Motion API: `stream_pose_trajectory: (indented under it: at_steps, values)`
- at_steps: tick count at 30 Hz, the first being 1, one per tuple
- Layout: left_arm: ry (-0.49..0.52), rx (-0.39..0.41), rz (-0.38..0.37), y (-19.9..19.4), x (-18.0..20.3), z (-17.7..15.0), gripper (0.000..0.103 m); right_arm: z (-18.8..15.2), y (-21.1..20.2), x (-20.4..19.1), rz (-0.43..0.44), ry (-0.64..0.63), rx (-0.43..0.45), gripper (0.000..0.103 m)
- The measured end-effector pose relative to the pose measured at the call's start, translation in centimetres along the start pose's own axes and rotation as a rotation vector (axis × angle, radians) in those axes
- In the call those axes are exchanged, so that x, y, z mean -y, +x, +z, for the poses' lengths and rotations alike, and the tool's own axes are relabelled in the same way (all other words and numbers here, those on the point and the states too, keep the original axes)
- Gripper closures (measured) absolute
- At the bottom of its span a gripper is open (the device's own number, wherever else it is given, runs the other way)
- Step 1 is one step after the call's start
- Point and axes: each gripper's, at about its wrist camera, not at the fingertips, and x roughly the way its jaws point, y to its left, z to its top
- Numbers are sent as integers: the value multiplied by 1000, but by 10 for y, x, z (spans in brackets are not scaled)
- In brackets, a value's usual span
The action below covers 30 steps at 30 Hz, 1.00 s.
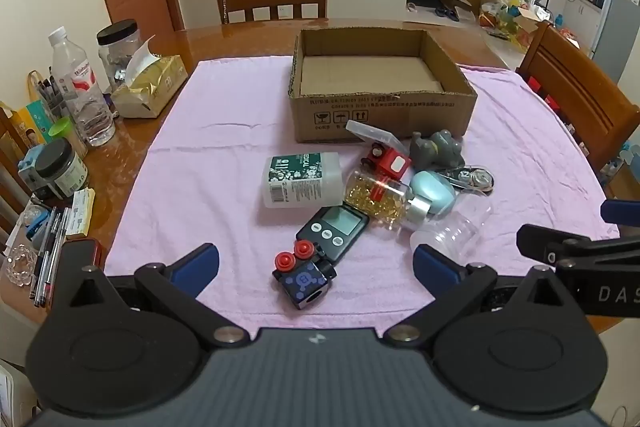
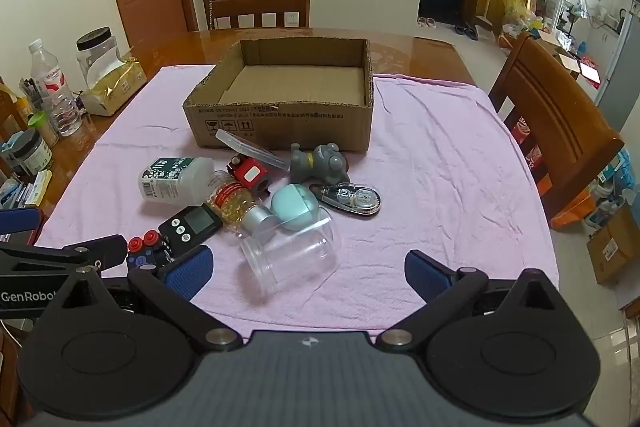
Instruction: Organize rigid objects
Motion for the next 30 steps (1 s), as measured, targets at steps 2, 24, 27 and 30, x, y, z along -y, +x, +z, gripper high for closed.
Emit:
stream_pose_trajectory:
  at_steps: [2, 24, 27, 30]
  values:
    - [-1, 0, 3, 0, 0, 0, 1, 0, 0, -1, 0, 0, 0, 0]
    - [-22, -12, -3, 3, -2, -1, 1, 4, 1, -1, -1, -15, -8, 0]
    - [-23, -12, 0, 2, -1, -1, 1, 4, 0, -1, -1, -16, -7, 0]
    - [-23, -11, 0, 2, -1, -1, 1, 4, 1, -1, 0, -17, -5, 0]
